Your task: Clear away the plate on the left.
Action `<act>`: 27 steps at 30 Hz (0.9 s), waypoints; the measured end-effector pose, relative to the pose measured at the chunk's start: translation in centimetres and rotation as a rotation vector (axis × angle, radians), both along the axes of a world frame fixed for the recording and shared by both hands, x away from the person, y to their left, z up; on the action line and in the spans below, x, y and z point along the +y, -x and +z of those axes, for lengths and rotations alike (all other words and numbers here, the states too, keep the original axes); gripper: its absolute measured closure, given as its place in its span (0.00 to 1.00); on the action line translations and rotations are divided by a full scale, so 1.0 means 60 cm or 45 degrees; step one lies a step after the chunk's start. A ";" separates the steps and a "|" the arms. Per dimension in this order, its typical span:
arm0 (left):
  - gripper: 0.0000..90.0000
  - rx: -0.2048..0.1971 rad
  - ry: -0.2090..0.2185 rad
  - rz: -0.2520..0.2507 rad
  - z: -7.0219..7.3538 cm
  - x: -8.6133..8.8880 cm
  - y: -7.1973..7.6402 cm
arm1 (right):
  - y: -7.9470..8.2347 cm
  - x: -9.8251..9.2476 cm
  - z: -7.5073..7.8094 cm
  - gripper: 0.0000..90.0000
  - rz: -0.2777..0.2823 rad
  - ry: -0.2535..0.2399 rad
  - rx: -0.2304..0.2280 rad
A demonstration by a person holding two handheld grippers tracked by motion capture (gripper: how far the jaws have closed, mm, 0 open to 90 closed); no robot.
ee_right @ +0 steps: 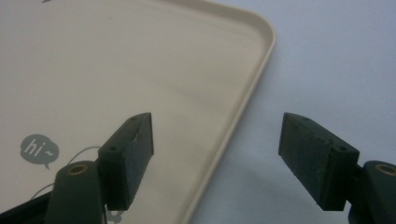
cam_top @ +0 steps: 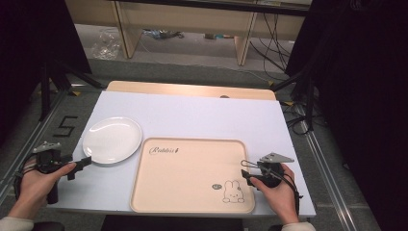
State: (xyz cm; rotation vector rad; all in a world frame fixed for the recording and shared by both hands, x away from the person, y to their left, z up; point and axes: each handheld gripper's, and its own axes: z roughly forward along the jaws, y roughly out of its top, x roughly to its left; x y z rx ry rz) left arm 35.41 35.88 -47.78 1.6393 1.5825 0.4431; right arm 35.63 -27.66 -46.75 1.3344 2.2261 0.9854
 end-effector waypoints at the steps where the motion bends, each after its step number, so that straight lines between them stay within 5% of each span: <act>1: 0.23 0.011 0.007 0.019 0.000 0.000 0.000 | -0.001 -0.001 0.000 0.30 0.009 -0.001 -0.003; 8: 0.25 0.009 0.077 0.042 -0.003 0.010 -0.014 | -0.001 0.000 0.001 0.30 -0.005 -0.023 0.004; 12: 0.26 0.051 0.134 0.066 -0.012 0.019 -0.027 | -0.001 -0.001 0.001 0.30 -0.007 -0.020 0.002; 16: 0.28 0.086 0.243 0.101 -0.019 0.029 -0.041 | 0.000 0.000 0.000 0.30 -0.014 -0.029 -0.009; 27: 0.35 0.156 0.326 0.136 -0.028 0.040 -0.072 | 0.001 -0.001 0.003 0.30 -0.029 -0.018 -0.003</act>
